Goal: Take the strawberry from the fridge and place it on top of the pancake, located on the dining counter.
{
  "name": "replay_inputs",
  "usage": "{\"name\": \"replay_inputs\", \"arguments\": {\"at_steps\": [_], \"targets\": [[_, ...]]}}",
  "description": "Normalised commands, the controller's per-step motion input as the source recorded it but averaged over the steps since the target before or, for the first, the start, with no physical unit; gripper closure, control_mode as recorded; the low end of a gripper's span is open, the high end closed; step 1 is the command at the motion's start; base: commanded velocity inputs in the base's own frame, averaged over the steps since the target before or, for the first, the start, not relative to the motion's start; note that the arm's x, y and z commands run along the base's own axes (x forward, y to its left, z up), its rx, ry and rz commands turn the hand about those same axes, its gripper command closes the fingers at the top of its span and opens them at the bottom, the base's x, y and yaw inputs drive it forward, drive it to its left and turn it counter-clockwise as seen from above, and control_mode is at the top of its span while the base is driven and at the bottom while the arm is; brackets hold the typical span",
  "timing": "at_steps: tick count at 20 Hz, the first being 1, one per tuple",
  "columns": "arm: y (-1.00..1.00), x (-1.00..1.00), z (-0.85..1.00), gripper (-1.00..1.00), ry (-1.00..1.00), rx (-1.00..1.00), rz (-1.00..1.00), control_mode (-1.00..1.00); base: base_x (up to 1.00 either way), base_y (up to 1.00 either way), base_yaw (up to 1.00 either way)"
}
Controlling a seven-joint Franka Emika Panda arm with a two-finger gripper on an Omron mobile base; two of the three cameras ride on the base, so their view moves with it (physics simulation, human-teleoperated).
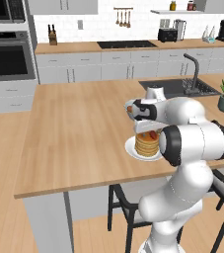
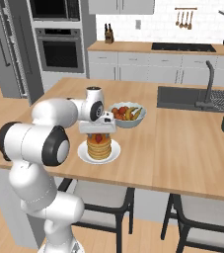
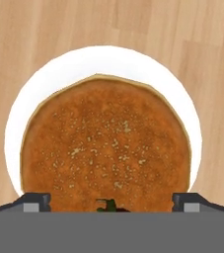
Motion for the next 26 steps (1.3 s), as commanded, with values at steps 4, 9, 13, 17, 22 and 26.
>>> {"name": "replay_inputs", "arguments": {"at_steps": [4,9,13,17,22,26], "targets": [[0.18,0.0,0.25,-1.0,-0.1,-0.01,0.0,-1.0,0.0,0.0,0.0],[0.6,-0.22,0.81,-1.0,-0.34,-0.11,0.0,-1.0,0.0,0.0,0.0],[0.3,-0.93,0.58,-1.0,-0.41,-0.1,0.0,-1.0,0.0,0.0,0.0],[0.0,-1.0,0.24,-1.0,-0.34,-0.01,0.0,-1.0,0.0,0.0,0.0],[0.0,-1.0,0.51,-1.0,-0.23,0.0,0.0,-1.0,0.0,0.0,0.0],[0.09,-0.98,0.99,-1.0,0.01,0.0,0.0,-1.0,0.0,0.0,0.0]]}}
